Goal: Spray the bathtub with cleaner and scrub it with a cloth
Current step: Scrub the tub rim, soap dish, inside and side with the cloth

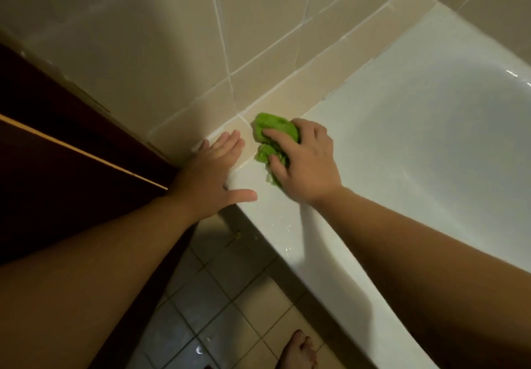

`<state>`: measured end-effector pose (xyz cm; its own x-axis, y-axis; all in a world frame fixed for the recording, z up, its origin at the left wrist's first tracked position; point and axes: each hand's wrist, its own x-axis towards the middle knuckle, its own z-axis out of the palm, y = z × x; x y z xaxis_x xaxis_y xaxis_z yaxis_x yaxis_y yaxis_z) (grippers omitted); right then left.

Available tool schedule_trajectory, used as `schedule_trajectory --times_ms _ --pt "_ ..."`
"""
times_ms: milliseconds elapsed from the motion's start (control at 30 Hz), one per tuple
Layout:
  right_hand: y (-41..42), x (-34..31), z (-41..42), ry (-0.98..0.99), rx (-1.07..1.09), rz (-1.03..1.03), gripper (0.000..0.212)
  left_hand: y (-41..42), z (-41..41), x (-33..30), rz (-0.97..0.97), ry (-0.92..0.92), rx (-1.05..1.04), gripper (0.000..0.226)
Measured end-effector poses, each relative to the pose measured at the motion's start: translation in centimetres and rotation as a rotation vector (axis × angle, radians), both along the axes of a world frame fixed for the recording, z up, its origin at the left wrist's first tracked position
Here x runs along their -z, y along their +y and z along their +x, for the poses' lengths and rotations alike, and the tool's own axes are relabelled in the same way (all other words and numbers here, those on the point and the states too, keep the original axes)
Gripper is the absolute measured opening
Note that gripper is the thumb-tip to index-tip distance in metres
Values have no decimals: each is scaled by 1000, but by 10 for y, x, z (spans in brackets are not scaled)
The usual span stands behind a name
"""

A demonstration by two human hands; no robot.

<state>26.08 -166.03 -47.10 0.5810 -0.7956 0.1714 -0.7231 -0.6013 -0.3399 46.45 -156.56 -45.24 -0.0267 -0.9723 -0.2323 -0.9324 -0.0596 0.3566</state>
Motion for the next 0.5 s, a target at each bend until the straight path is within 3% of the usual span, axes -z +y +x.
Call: schedule_trajectory --times_ms 100,200,300,400,500 --pt "-55 -2 -8 -15 151 18 46 -9 -9 2 -62 -22 5 111" --pt "-46 -4 -5 -62 337 69 44 -19 -18 5 -70 -25 -22 116" --pt "-19 -1 -18 -80 174 32 43 -30 -30 9 -71 -54 -55 118" --pt "-57 7 -44 -16 -11 -24 44 -34 -42 14 -99 -155 -76 115" --pt "-118 2 -49 -27 269 32 44 -39 -50 15 -115 -213 -86 114"
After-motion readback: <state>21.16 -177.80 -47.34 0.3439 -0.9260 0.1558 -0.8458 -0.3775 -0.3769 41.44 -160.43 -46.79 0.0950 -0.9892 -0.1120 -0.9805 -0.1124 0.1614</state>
